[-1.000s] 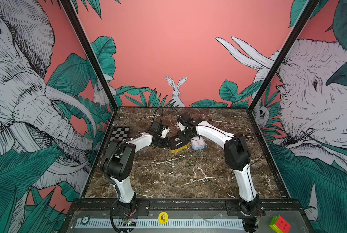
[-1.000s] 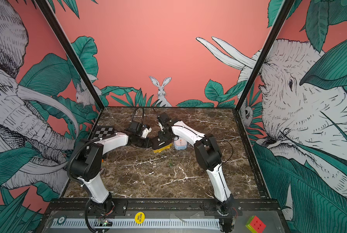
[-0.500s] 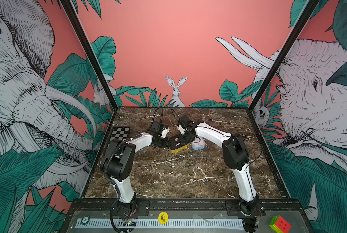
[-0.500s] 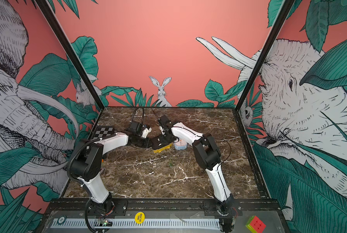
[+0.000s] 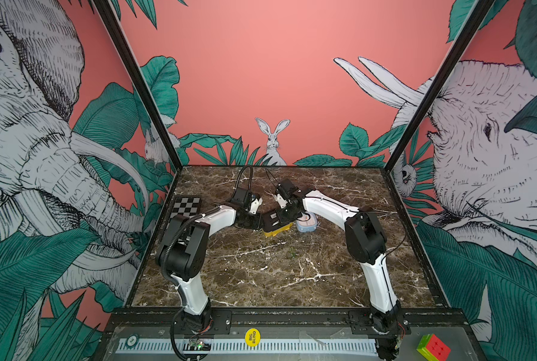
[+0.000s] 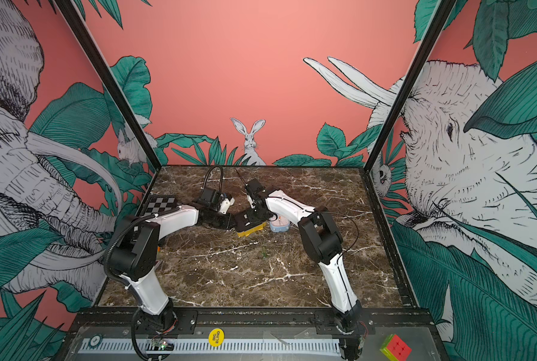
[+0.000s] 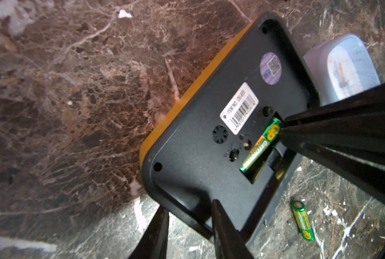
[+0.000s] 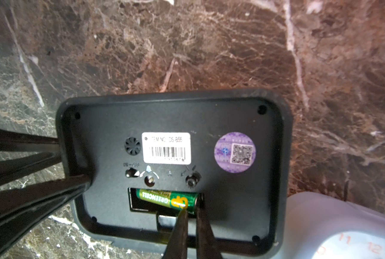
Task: Insert the battery into the alarm
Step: Install the battery in the alarm.
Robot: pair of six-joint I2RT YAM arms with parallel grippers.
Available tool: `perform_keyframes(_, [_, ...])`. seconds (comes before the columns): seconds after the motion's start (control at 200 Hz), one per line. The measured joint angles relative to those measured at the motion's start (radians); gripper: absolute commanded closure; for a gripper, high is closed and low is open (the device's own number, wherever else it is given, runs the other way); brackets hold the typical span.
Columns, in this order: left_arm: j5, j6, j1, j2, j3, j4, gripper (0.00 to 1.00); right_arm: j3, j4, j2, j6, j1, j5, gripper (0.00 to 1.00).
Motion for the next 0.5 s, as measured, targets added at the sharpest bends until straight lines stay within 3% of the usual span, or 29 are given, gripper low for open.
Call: perform_keyframes(0.5, [0.000,0.000,0.000,0.001,0.000,-0.001,0.67,0.000,0.019,0.000,0.004,-0.002,0.008,0.86])
